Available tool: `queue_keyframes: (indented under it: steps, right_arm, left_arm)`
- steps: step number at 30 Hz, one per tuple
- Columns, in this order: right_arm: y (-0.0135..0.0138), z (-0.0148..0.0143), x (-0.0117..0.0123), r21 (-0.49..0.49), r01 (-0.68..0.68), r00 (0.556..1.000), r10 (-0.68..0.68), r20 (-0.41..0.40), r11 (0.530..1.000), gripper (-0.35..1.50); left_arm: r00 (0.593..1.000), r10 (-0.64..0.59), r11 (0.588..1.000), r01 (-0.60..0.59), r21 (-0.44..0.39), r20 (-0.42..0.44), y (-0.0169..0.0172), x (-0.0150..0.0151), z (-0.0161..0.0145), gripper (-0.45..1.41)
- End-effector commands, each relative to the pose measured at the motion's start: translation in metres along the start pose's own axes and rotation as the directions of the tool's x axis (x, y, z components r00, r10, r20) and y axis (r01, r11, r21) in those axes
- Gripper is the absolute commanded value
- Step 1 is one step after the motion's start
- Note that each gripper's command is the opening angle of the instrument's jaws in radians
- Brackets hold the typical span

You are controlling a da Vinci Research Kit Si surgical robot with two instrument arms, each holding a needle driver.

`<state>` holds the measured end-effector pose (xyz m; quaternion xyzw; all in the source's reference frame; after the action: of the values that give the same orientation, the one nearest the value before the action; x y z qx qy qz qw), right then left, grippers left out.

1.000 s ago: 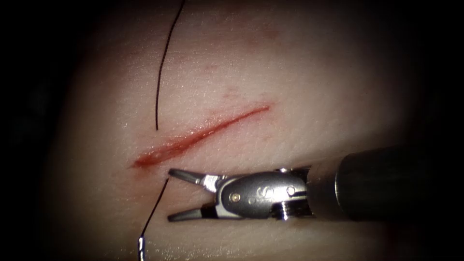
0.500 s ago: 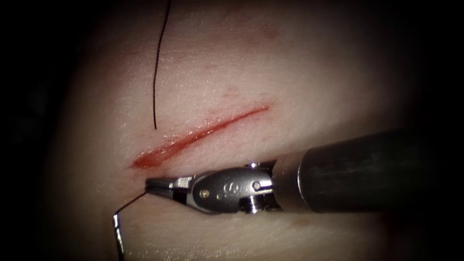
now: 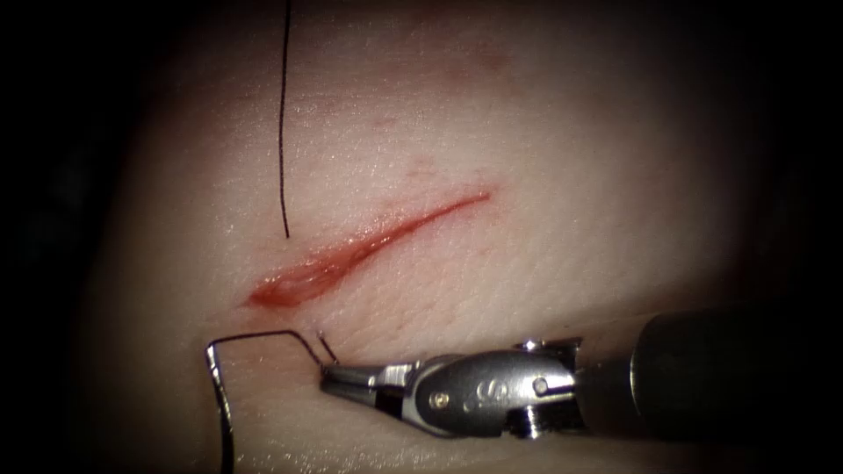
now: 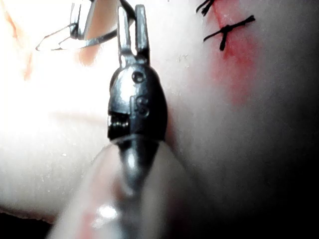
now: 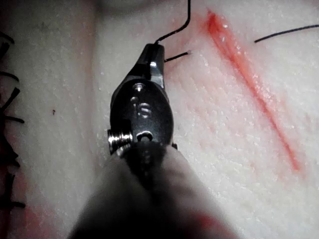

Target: Wound Closure

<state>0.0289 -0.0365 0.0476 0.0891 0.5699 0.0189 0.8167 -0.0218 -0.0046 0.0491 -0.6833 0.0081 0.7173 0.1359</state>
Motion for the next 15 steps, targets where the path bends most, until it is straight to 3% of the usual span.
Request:
queue_keyframes:
  steps: [1,8,15]
  right_arm:
    - [-0.0029,0.0005,-0.0001,0.03,-0.019,1.0,0.019,-0.01,0.999,-0.35]
    - [-0.009,0.0009,0.0032,0.112,-0.022,0.999,0.026,-0.03,0.993,-0.35]
    - [-0.0101,0.0015,0.0048,0.153,-0.038,0.997,0.048,-0.059,0.987,-0.35]
  left_arm:
    - [1.0,0.002,1.0,-0.002,0.005,0.005,0.0013,-0.0012,0.0006,-0.45]
    - [0.999,0.03,0.999,-0.03,0.024,0.019,0.0034,-0.0019,0.0,-0.45]
    - [0.999,0.028,0.998,-0.029,0.061,0.016,0.0038,-0.0011,-0.0012,-0.45]
